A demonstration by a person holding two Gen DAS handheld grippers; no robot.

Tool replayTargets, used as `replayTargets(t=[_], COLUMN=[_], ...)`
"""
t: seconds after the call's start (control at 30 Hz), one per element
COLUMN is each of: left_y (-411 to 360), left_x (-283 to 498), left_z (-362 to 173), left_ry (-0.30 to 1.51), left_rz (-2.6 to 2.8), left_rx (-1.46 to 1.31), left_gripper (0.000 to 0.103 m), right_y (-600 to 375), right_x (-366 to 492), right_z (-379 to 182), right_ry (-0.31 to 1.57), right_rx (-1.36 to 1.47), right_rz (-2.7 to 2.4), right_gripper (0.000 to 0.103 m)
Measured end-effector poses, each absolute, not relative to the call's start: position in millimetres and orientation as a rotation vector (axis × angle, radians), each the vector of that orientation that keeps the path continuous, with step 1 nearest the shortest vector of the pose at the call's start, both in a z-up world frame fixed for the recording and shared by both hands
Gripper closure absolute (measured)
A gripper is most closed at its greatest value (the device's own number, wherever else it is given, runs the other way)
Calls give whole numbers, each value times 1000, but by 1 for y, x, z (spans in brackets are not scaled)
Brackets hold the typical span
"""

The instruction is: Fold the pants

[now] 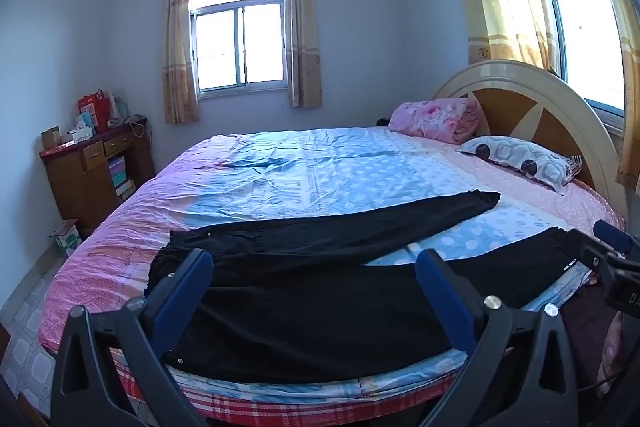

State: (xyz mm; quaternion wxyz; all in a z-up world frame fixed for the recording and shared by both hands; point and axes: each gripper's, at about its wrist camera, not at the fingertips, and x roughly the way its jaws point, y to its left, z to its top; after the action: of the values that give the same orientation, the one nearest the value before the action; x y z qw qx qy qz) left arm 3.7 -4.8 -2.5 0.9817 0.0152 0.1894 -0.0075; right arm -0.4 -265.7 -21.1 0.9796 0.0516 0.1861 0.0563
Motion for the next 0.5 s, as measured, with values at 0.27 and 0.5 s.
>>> replayTargets(t=[0.27, 0.5], left_y=[0, 1], left_x=[3, 4], left_z=[-2, -2], left_ry=[386, 387], left_rz=[-15, -13], left_rx=[21, 20], left_gripper=[0, 0], right_y=[-263, -264], right_x=[0, 1], right_z=[-19, -19], right_ry=[381, 381], right_rx=[102, 103], right_rz=[104, 103], right_gripper=[1, 1])
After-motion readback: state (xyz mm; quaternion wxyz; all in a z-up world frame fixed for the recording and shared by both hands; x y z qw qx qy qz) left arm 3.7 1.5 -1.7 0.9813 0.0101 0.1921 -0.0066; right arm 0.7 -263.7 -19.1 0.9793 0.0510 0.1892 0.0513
